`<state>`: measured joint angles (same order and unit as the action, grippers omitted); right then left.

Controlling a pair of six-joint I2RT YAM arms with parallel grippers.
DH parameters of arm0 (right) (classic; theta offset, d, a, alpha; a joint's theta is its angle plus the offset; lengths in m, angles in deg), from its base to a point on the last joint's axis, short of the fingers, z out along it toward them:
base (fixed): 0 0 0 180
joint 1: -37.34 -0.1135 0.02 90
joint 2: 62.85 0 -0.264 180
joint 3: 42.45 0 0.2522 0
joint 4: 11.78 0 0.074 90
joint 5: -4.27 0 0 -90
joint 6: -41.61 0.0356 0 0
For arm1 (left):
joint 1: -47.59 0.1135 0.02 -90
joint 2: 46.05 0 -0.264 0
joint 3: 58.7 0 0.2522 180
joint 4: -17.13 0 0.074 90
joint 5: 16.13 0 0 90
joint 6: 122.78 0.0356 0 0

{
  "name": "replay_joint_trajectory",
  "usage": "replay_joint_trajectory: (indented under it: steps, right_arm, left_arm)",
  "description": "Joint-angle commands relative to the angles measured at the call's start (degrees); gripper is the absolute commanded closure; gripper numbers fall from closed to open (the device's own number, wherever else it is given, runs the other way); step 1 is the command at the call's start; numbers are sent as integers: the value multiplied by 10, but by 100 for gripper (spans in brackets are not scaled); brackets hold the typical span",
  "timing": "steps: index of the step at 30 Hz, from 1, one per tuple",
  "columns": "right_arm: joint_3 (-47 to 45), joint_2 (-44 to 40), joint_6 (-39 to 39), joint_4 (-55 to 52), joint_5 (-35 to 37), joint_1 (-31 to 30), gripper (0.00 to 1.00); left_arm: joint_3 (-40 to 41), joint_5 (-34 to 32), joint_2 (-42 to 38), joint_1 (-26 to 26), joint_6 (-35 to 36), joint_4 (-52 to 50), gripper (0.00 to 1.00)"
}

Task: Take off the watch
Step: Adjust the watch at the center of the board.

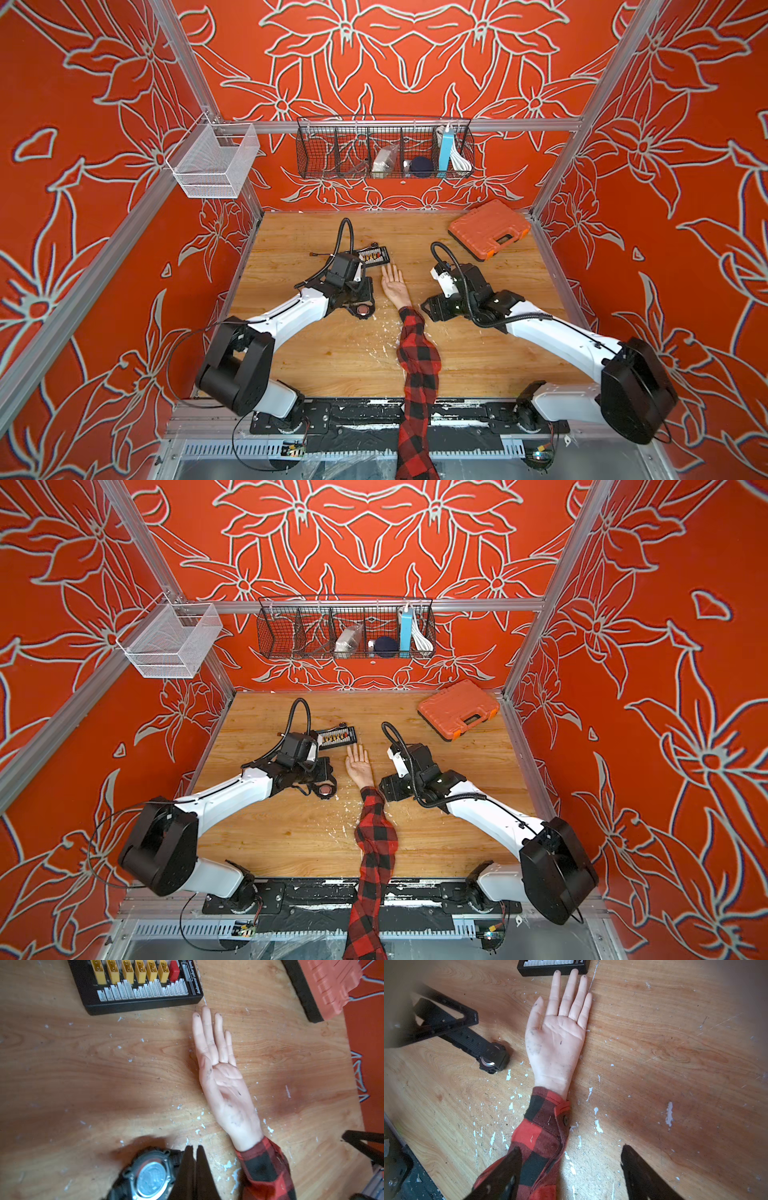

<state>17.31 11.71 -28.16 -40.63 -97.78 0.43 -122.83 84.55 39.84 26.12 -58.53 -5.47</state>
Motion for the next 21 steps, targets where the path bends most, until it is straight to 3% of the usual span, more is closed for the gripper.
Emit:
replay_joint_trajectory:
  steps: [1,8,10,12,16,21]
  right_arm:
    - [2,-9,-3,-15,5,4,22]
    - [-3,-11,-3,-14,6,6,22]
    - [-2,-11,-4,-16,5,7,22]
    - [-2,-14,-4,-18,6,8,22]
    - [-2,-18,-8,-22,10,10,22]
    - [1,-24,-22,-29,27,30,22]
  left_arm:
    - [-24,26,41,24,28,-2,98]
    - [-89,42,138,61,62,-22,100]
    - [-111,35,165,66,74,-42,95]
    - [-122,30,182,70,81,-45,87]
    - [-130,13,177,71,88,-44,53]
    - [-155,-36,156,73,113,-62,34]
